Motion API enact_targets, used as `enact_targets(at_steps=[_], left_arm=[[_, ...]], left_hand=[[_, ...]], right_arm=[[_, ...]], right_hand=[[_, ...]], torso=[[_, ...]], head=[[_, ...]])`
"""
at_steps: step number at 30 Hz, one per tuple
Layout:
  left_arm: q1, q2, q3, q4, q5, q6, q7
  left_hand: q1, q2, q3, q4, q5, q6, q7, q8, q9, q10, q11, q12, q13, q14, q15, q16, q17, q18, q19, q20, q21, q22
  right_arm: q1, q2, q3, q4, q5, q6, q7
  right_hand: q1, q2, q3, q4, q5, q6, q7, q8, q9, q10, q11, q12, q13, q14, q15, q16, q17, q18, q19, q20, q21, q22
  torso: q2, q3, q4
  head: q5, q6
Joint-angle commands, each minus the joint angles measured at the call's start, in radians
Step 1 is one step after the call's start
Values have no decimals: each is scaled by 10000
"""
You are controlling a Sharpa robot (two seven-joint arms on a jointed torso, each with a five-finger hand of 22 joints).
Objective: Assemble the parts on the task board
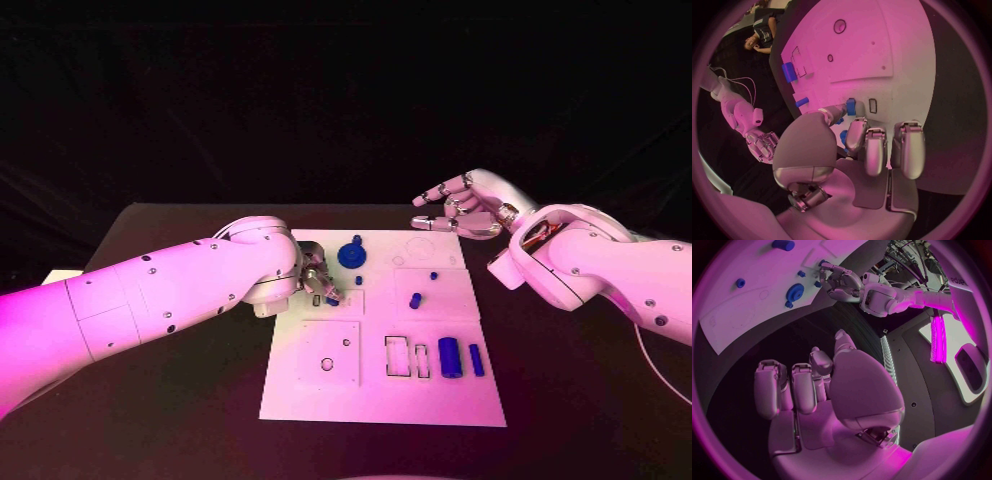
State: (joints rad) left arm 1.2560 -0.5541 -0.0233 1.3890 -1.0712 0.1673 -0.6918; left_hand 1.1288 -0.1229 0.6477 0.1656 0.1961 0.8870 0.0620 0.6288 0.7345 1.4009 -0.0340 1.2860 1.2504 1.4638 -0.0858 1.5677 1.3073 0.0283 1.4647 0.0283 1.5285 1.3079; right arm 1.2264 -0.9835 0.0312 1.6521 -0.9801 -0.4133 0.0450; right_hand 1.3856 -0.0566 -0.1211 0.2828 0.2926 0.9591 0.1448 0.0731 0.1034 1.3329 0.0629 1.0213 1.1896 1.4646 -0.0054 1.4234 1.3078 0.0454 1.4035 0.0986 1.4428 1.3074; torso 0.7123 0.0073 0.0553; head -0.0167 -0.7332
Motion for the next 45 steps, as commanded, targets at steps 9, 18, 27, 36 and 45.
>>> enact_targets(at_steps=[9, 18, 27, 36, 45], left_arm=[[-71, 126, -53, -88, 39, 614, -472], [-68, 207, -48, -214, -167, 611, -413], [-66, 339, -47, -348, -231, 688, -401], [-66, 403, -47, -448, -238, 705, -406], [-66, 392, -45, -461, -238, 791, -401]], left_hand=[[-581, -12, 122, -103, 53, 506, -335, -61, -84, 92, -59, 48, 24, 1070, -71, 31, 2635, -126, 717, -79, 39, 2013], [-1143, -226, -541, 26, 35, 809, -401, -162, -258, 177, -108, 72, 50, 1070, -99, 31, 2635, -127, 722, -108, 38, 2025], [-1301, -156, -748, 118, 37, 917, -411, -232, -373, 213, -116, 86, 75, 1070, -106, 31, 2635, -131, 732, -120, 46, 2043], [-1412, -92, -885, 197, 39, 990, -418, -270, -452, 240, -122, 102, 99, 1070, -111, 31, 2635, -137, 744, -126, 57, 2064], [-1685, -110, -1279, 400, 17, 1105, -417, -307, -566, 278, -120, 122, 132, 1070, -108, 31, 2635, -139, 750, -127, 60, 2077]], right_arm=[[-4, -23, 1, 76, -56, 107, -21], [-1, -37, 1, 110, -94, 62, -78], [0, -26, 1, 129, -67, -21, -71], [0, -25, 1, 136, -37, -23, -76], [0, -22, 1, 131, -28, -3, -78]], right_hand=[[-55, 70, -89, -15, 82, 71, 12, 53, 16, 14, -41, 27, -22, 550, -84, -64, 204, 107, -44, -5, -49, 400], [-46, 66, -97, -25, 101, 71, 12, 52, 17, -5, -42, -10, -50, 540, -85, -94, 160, 117, -74, -6, -73, 361], [-69, 69, -153, -21, 207, 63, 15, 41, 18, -89, -39, -142, -149, 503, -85, -201, 17, 157, -195, -10, -177, 198], [-87, 75, -179, -14, 246, 60, 17, 36, 19, -143, -38, -242, -223, 483, -84, -259, -62, 175, -250, -10, -226, 124], [-92, 76, -185, -12, 253, 59, 17, 35, 19, -155, -37, -261, -238, 478, -84, -274, -81, 181, -269, -10, -242, 98]], torso=[[-1, 12, 0], [-1, 17, 4], [7, 18, -10], [-4, 13, 6], [-5, -1, 14]], head=[[-2, -40], [-24, -15], [-4, -40], [-37, -40], [-37, -46]])
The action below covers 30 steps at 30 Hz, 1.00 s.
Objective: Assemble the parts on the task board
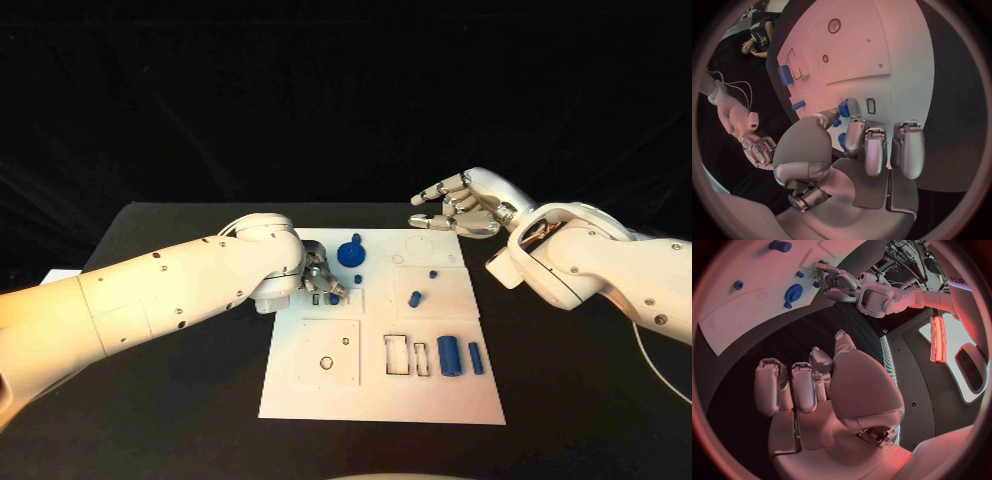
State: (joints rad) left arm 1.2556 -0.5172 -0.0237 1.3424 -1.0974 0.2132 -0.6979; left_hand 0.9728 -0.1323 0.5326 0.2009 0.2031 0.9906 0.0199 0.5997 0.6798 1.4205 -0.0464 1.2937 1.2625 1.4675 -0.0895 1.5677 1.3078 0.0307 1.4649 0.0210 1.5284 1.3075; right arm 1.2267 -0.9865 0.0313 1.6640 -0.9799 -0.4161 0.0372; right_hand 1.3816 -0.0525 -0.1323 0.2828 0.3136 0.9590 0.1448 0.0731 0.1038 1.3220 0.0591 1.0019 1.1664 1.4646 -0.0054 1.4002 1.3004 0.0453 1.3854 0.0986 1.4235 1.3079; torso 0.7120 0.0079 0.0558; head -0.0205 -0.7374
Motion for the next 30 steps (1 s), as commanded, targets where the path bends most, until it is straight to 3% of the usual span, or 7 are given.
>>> enact_targets(at_steps=[1, 7, 12, 18, 25, 30], left_arm=[[-62, 20, -41, 8, 24, 333, -339], [-63, -43, -33, 57, 33, 309, -353], [-64, -153, -21, 146, -12, 257, -370], [-60, -380, 32, 330, -94, 174, -395], [-21, -686, 266, 695, -147, -86, -376], [69, -918, 593, 1033, -27, -382, -323]], left_hand=[[-179, -43, -216, 86, -59, 86, 6, -17, -31, 85, 7, 45, 13, 1033, -69, 31, 2630, -162, 748, -54, 59, 2078], [-528, -263, -1226, 435, -88, 203, -18, -7, -129, 128, -8, 79, 63, 1033, -77, 31, 2630, -162, 748, -56, 54, 2082], [-467, -195, -2073, 690, -91, 233, -49, 21, -204, 155, -30, 96, 100, 1033, -96, 31, 2630, -164, 757, -87, 59, 2099], [-373, -107, -2547, 824, -85, 253, -61, 58, -242, 181, -46, 124, 139, 1033, -112, 31, 2630, -170, 769, -93, 69, 2120], [-351, -30, -2906, 873, -86, 243, -64, 79, -272, 172, -50, 97, 120, 1033, -120, 31, 2630, -158, 746, -102, 37, 2080], [-363, 8, -3348, 886, -88, 131, -37, 59, -318, 66, -33, -75, -52, 1033, -120, 31, 2630, -128, 684, -107, -46, 1970]], right_arm=[[-3, 7, 1, 12, -30, 26, -1], [-4, 7, 0, -1, -26, 39, 1], [-5, 13, 0, -22, -20, 44, 9], [-7, 16, 0, -52, -42, 45, 16], [-10, 23, -1, -115, -55, 42, 13], [-16, 35, -2, -187, -36, 36, 14]], right_hand=[[-56, 35, -77, -10, 45, 60, 17, 35, 15, -53, 1, -81, -17, 475, -84, -52, -21, 185, -96, -10, -56, 83], [-60, 36, -83, -8, 50, 59, 18, 34, 15, -67, 1, -109, -37, 468, -84, -71, -47, 192, -118, -10, -75, 54], [-65, 36, -89, -7, 53, 59, 18, 33, 15, -74, 2, -120, -45, 462, -84, -87, -69, 198, -135, -10, -90, 31], [-65, 36, -89, -7, 53, 59, 18, 33, 15, -74, 2, -120, -45, 462, -84, -87, -69, 198, -135, -10, -90, 31], [-76, 38, -102, -3, 57, 58, 19, 32, 16, -89, 2, -143, -63, 455, -83, -107, -94, 202, -150, -10, -104, 11], [-77, 35, -108, -5, 56, 57, 19, 31, 16, -97, 2, -157, -74, 453, -83, -114, -101, 206, -161, -10, -114, -4]], torso=[[-1, -8, 11], [-5, -13, 11], [-4, -12, 12], [-2, -12, 18], [-2, -19, 2], [6, -15, -9]], head=[[0, -3], [8, 3], [12, 7], [8, 18], [14, 27], [-3, 66]])
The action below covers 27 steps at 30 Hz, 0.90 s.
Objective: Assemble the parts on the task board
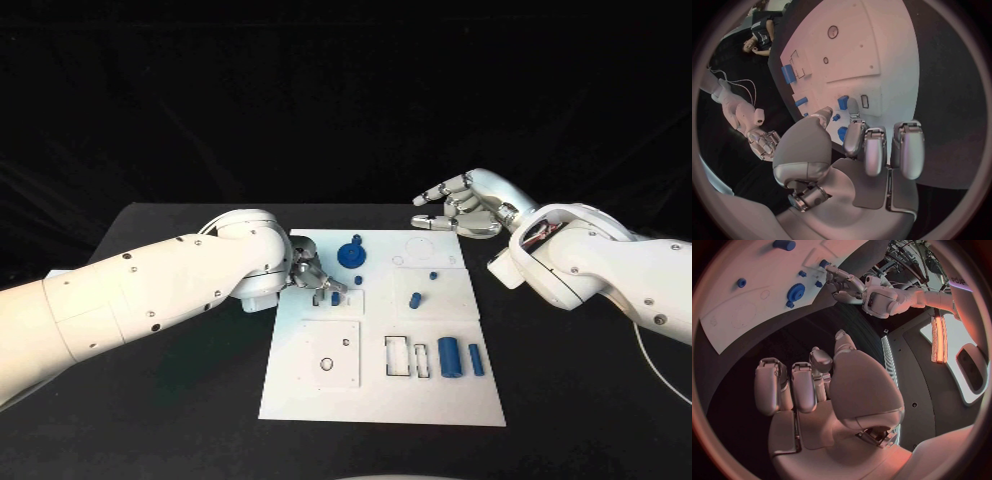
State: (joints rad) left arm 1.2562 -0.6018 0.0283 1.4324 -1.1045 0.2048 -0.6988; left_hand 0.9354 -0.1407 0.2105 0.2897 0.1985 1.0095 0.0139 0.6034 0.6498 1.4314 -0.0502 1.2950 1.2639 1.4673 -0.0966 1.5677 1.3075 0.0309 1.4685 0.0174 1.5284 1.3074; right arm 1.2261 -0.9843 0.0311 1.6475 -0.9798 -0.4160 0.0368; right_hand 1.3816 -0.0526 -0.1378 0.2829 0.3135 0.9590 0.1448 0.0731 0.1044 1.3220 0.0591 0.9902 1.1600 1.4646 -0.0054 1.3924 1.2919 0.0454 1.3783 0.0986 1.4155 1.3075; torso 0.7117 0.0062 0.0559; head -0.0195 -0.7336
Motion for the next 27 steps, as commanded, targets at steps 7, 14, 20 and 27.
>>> enact_targets(at_steps=[7, 14, 20, 27], left_arm=[[897, -168, 294, -332, 574, 703, -488], [1246, 268, 294, -1394, 547, 1140, -459], [1304, 723, 118, -2249, -198, 1171, -307], [1240, 1014, -80, -2854, -914, 1105, -152]], left_hand=[[584, 419, -813, -12, -97, -1230, 526, -783, -502, -1215, 428, -1863, -1866, 1035, 271, 31, 2633, 24, 297, 165, -520, 1368], [1277, 607, -1083, -50, -68, -1274, 646, -1010, -795, -1353, 538, -2032, -2100, 1035, 375, 31, 2633, 35, 284, 318, -559, 1347], [1326, 716, -1261, 4, -74, -1092, 611, -956, -852, -1303, 517, -1966, -2072, 1035, 371, 31, 2633, 23, 318, 332, -521, 1405], [1403, 874, -1335, 2, -66, -995, 581, -903, -870, -1267, 494, -1908, -2038, 1035, 355, 31, 2633, 25, 318, 324, -525, 1406]], right_arm=[[-26, 17, -8, -101, 29, 37, 9], [-30, 40, -11, -122, 39, 26, -15], [-30, 78, -12, -131, 41, 29, -19], [-31, 96, -12, -142, 43, -7, -15]], right_hand=[[-77, 35, -53, -6, 57, 57, 19, 31, 10, -97, 2, -40, -9, 453, -83, -36, -16, 205, -90, -10, -34, -1], [-82, 35, -64, -6, 56, 57, 19, 30, 10, -99, 2, -39, -10, 452, -83, -37, -13, 204, -87, -11, -35, 2], [-82, 35, -64, -6, 56, 57, 19, 30, 10, -99, 2, -38, -10, 452, -83, -37, -12, 204, -87, -11, -34, 2], [-79, 43, -66, -8, 62, 59, 18, 31, 11, -108, 1, -55, -24, 448, -83, -49, -27, 206, -91, -11, -40, -4]], torso=[[-12, 17, 33], [13, 15, 40], [16, 14, 20], [35, 4, 20]], head=[[-36, 43], [4, 97], [77, 110], [111, 125]])
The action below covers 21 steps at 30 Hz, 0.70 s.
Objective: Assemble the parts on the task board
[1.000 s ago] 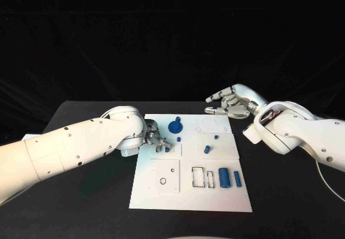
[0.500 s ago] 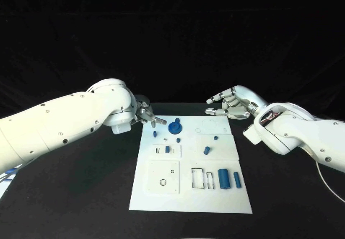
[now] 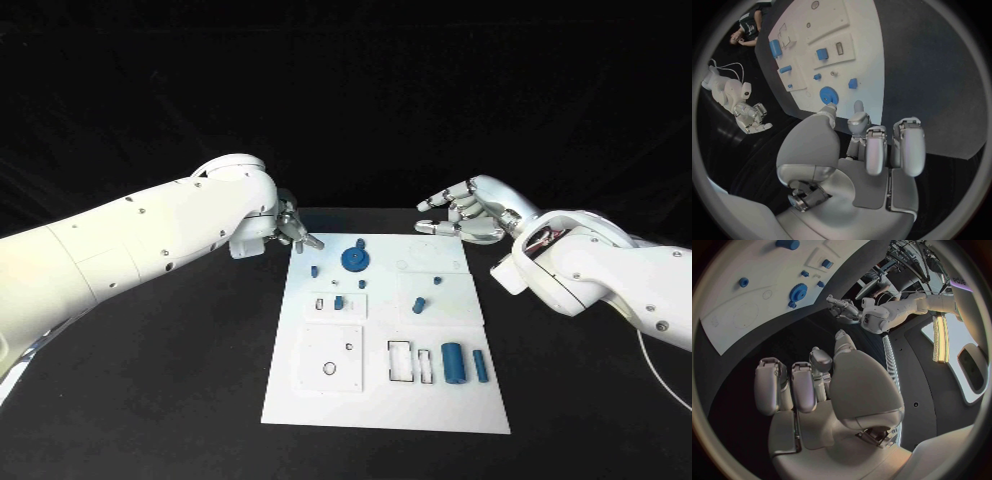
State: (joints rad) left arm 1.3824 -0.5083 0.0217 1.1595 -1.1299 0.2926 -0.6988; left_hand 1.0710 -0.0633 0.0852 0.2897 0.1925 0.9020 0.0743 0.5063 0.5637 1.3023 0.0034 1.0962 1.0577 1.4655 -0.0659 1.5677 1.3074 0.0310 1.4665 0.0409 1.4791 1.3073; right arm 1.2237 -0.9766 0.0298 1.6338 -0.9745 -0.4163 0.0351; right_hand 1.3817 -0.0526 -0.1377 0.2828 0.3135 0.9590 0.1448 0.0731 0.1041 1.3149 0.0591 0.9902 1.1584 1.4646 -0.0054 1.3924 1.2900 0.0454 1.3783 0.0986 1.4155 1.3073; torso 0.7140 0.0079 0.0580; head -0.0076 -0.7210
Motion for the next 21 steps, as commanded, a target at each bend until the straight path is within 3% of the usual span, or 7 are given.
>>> enact_targets(at_steps=[1, 7, 21], left_arm=[[-42, 127, -29, -218, -666, 249, -111], [-143, 377, -84, -634, -529, 326, 155], [-445, 748, -153, -1123, -284, 513, 543]], left_hand=[[52, 117, -115, 4, -8, 114, -35, 95, -2, 40, -50, 104, 43, 1053, 42, 31, 2634, 20, 348, 86, -19, 1425], [-24, 288, -376, 23, -10, 278, -118, 293, 102, 166, -118, 291, 190, 1053, -12, 31, 2634, -9, 416, 42, 64, 1542], [-22, 400, -482, 17, -3, 325, -159, 384, 171, 250, -156, 411, 293, 1053, -43, 31, 2634, -27, 458, 14, 117, 1613]], right_arm=[[-7, 26, 0, -7, -11, -3, 2], [-10, 76, 0, -22, -10, 1, 8], [-16, 119, -1, -62, -87, -5, -15]], right_hand=[[-79, 43, -66, -8, 62, 59, 19, 31, 14, -37, 2, -56, -8, 448, -83, -50, -9, 206, -92, -11, -39, -2], [-74, 55, -66, -11, 75, 58, 18, 30, 15, -37, 2, -54, -9, 450, -84, -46, 2, 206, -93, -11, -43, -5], [-68, 67, -66, -14, 88, 59, 18, 29, 15, -40, 0, -58, -15, 447, -85, -56, -9, 211, -108, -11, -57, -26]], torso=[[-7, -4, 5], [-10, -1, 0], [-7, 4, 3]], head=[[-17, -23], [-8, -21], [-44, -76]])
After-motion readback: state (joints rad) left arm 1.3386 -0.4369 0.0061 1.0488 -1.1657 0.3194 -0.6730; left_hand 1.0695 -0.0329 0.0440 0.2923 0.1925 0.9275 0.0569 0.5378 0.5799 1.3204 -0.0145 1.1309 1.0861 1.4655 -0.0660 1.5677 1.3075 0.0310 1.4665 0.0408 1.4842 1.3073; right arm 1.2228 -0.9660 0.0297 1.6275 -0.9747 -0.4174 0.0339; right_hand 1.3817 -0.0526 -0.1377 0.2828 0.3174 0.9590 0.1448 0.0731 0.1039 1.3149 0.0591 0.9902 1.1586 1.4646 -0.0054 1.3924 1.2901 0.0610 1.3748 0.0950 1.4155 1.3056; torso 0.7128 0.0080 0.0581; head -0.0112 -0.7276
